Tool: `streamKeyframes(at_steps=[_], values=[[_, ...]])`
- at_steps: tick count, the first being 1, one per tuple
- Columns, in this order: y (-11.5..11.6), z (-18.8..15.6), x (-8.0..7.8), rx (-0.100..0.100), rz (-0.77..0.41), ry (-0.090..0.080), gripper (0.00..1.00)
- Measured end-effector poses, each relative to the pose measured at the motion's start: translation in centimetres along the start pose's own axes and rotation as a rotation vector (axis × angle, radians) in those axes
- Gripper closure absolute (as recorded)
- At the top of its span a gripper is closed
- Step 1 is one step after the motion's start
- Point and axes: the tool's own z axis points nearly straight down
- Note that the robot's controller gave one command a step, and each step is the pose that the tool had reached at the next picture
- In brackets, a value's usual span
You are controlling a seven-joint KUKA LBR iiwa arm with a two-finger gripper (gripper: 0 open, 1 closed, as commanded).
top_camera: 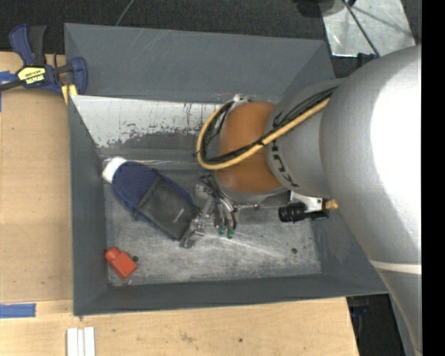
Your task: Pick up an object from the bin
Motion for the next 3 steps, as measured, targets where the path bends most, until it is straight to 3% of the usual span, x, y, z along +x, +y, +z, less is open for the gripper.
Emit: streamKeyframes(at_steps=[1, 2, 3], values=[[0.0, -0.3, -0.5, -0.005, 0.002, -0.017, 1.0], [-7.3, -12.4, -1.0, 0.003, -0.187, -0.001, 1.0], [-8.5, -23.5, -4.9, 0.002, -0.506, -0.002, 1.0]])
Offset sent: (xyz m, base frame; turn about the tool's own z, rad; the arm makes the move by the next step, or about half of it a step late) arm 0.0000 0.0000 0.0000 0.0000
